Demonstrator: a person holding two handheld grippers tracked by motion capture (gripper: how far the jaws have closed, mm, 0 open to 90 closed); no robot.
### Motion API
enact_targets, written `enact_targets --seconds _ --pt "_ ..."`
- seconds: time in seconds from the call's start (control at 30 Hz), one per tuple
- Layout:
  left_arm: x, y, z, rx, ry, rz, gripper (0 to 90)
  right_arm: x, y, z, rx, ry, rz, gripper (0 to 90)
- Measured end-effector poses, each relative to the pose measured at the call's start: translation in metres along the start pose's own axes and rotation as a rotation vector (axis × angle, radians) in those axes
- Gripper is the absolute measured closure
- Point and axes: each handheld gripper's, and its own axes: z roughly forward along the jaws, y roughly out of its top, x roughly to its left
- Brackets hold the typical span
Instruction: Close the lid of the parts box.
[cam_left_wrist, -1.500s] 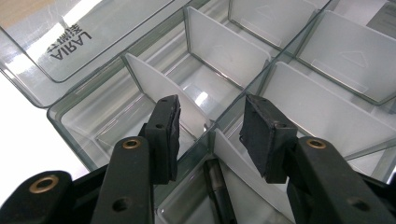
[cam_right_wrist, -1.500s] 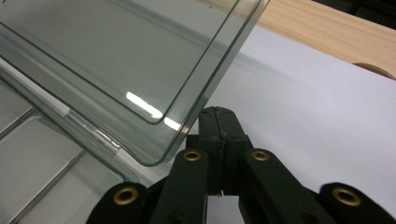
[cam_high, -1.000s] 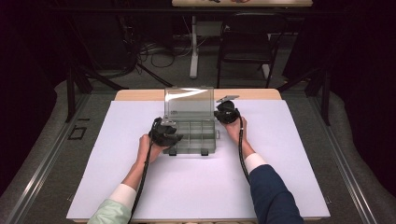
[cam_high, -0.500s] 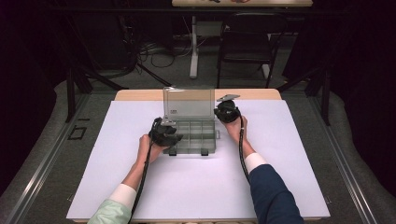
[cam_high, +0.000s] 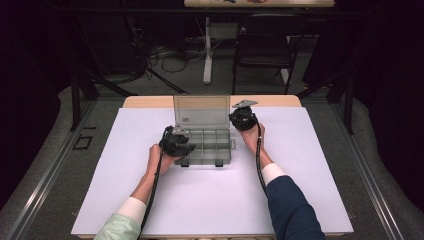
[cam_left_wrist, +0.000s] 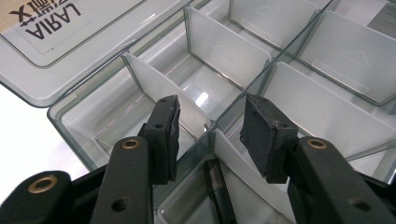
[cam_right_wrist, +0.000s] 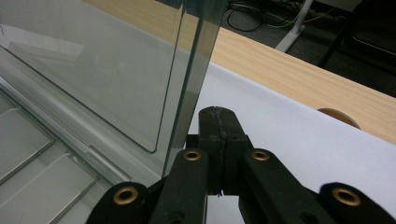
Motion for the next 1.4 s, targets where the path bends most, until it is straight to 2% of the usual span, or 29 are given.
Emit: enact_targets --seconds 0.63,0.9,1.4 --pt "-0.001 0.001 0.000 0.007 0.007 -0.010 54.8 0.000 0.004 -0.005 -0.016 0.004 -0.010 90.0" --pt "0.000 0.000 0.000 0.003 0.005 -0.017 53.5 0.000 0.006 -0.009 -0.038 0.010 -0.011 90.0" --pt "-0.001 0.002 0.001 0.014 0.011 -0.008 50.7 0.001 0.004 -0.014 -0.053 0.026 -0.016 90.0"
